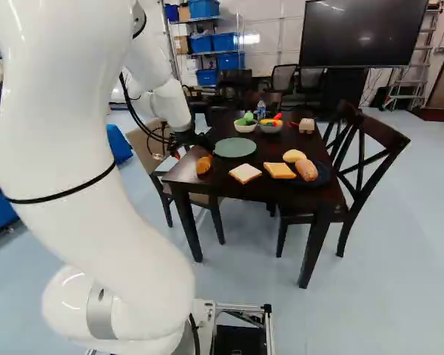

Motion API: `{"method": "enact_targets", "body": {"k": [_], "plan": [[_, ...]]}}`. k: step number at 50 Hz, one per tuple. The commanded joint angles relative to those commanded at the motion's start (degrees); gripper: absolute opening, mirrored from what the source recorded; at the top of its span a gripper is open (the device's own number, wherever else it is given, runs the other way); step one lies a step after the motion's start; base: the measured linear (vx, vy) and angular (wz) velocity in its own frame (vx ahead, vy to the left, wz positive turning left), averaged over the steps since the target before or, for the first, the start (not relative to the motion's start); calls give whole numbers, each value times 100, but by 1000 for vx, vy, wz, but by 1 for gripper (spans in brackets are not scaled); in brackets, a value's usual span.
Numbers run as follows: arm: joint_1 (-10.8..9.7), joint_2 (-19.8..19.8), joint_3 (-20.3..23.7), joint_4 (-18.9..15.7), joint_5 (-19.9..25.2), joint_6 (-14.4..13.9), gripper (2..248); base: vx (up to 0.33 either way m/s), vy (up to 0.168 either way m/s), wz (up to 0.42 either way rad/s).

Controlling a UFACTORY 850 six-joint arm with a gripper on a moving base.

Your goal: Move the croissant to the empty plate

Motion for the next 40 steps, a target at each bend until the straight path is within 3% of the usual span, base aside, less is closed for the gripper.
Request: {"method": "enact_targets", "body": {"k": [10,31,40], "plan": [[48,-100,-281,0,-516,140,247,0,0,0],[87,-299,-870,57,-1346,1326,247,0,0,0],[93,-502,-1144,60,-1644,1326,247,0,0,0]]}}
